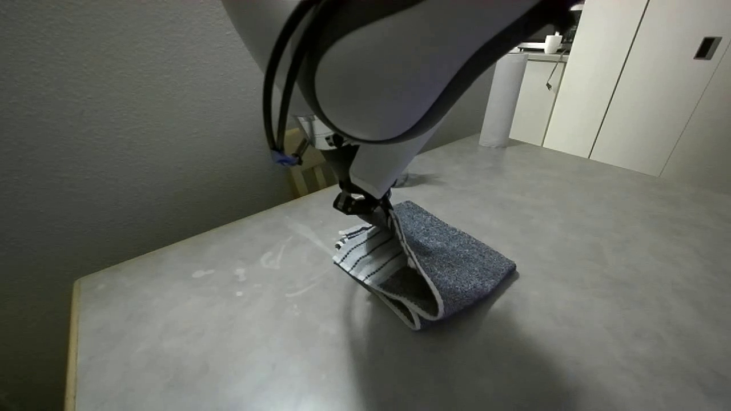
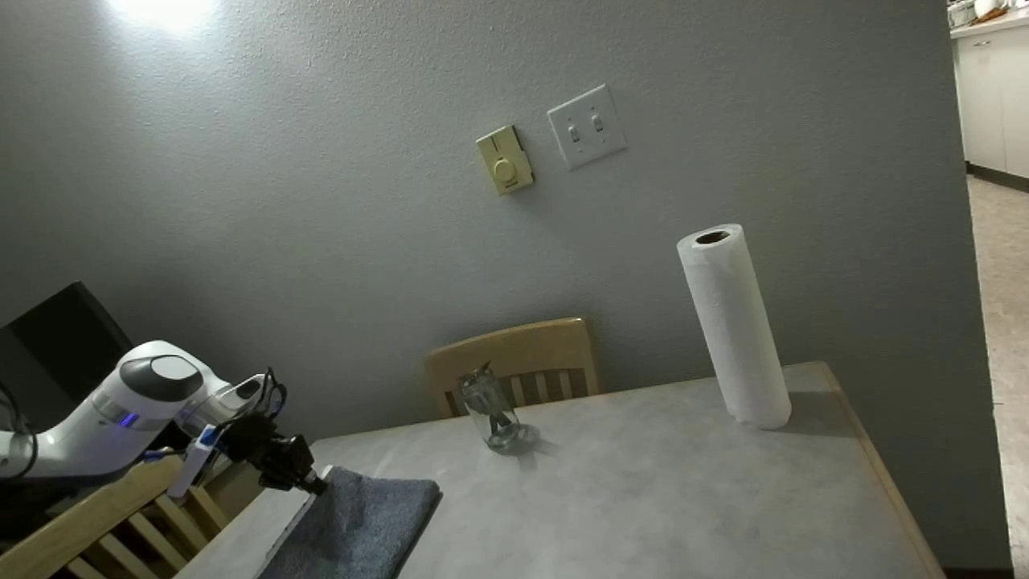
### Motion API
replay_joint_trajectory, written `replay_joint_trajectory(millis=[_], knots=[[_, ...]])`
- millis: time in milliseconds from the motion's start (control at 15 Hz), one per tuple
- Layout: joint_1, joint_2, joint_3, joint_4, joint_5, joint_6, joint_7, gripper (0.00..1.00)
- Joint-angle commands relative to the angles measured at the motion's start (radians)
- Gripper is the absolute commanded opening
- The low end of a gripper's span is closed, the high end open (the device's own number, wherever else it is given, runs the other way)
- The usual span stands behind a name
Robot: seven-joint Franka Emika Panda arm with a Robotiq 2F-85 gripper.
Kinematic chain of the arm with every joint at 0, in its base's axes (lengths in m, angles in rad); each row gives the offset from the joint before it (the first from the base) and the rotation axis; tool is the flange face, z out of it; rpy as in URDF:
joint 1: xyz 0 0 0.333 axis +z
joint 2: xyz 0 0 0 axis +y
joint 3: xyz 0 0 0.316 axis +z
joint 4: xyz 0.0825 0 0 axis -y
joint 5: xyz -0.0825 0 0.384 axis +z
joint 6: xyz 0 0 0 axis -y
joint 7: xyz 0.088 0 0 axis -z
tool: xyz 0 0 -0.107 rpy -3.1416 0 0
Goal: Fold the towel then unfold it
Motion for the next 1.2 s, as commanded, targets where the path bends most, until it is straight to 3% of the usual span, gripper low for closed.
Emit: replay_joint_trajectory(millis=[0,667,1133], knots=[[0.001,-0.034,-0.017,-0.029,-0.025,-0.001,-0.034,0.01],[-0.014,-0.131,-0.046,-0.123,-0.090,0.018,-0.031,0.01],[-0.063,-0.259,-0.049,-0.303,-0.106,0.074,0.009,0.01]])
